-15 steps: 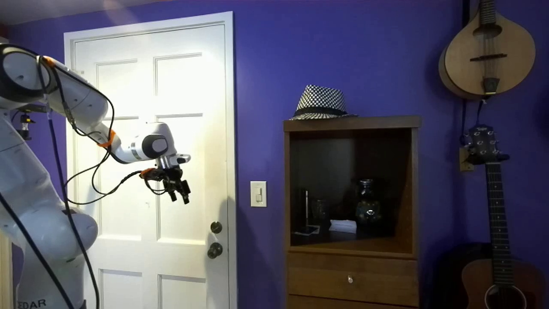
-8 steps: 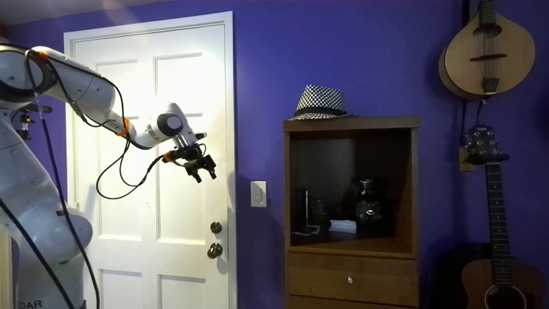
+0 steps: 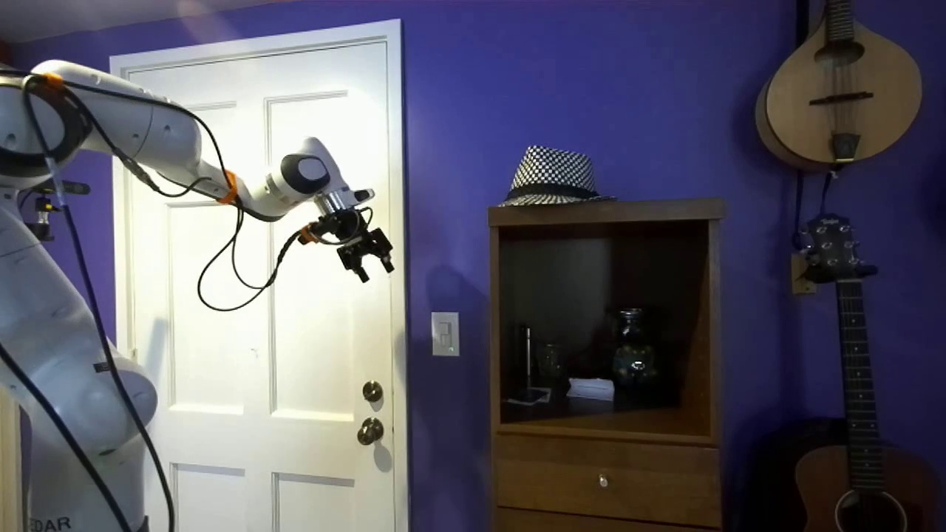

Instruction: Pick up the hat and hang it on the hook in the middle of the door

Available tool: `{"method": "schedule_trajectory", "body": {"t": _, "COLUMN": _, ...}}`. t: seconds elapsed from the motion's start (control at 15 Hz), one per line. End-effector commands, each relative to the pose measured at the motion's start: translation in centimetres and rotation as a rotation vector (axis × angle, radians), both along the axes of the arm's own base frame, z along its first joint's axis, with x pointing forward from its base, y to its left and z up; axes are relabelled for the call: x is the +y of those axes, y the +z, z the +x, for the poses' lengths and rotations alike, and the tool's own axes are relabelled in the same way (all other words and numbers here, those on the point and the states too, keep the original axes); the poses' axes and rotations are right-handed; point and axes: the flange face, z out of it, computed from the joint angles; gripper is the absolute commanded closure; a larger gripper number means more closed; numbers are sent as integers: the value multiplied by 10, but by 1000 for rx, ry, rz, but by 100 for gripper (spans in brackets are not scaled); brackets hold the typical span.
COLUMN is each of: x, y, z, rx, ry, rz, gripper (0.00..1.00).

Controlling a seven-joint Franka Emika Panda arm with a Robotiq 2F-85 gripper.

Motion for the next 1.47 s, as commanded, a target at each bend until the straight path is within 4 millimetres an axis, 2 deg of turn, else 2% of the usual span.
{"method": "schedule_trajectory", "body": {"t": 0.0, "x": 0, "y": 1, "z": 0, "rx": 2, "ry": 0, "rz": 0, "gripper": 0}}
{"method": "schedule_trajectory", "body": {"t": 0.13, "x": 3, "y": 3, "z": -1, "rx": -24, "ry": 68, "rz": -34, "gripper": 0}}
{"method": "schedule_trajectory", "body": {"t": 0.27, "x": -9, "y": 15, "z": 7, "rx": -28, "ry": 158, "rz": -85, "gripper": 0}}
{"method": "schedule_trajectory", "body": {"t": 0.4, "x": -32, "y": 35, "z": 15, "rx": -47, "ry": 209, "rz": -155, "gripper": 0}}
{"method": "schedule_trajectory", "body": {"t": 0.67, "x": -92, "y": 80, "z": 28, "rx": -70, "ry": 285, "rz": -235, "gripper": 0}}
{"method": "schedule_trajectory", "body": {"t": 0.93, "x": -135, "y": 109, "z": 40, "rx": -21, "ry": 414, "rz": -325, "gripper": 0}}
{"method": "schedule_trajectory", "body": {"t": 1.13, "x": -148, "y": 114, "z": 48, "rx": -4, "ry": 511, "rz": -345, "gripper": 0}}
{"method": "schedule_trajectory", "body": {"t": 1.2, "x": -146, "y": 107, "z": 37, "rx": -22, "ry": 445, "rz": -343, "gripper": 0}}
{"method": "schedule_trajectory", "body": {"t": 1.4, "x": -149, "y": 108, "z": 45, "rx": -11, "ry": 485, "rz": -354, "gripper": 0}}
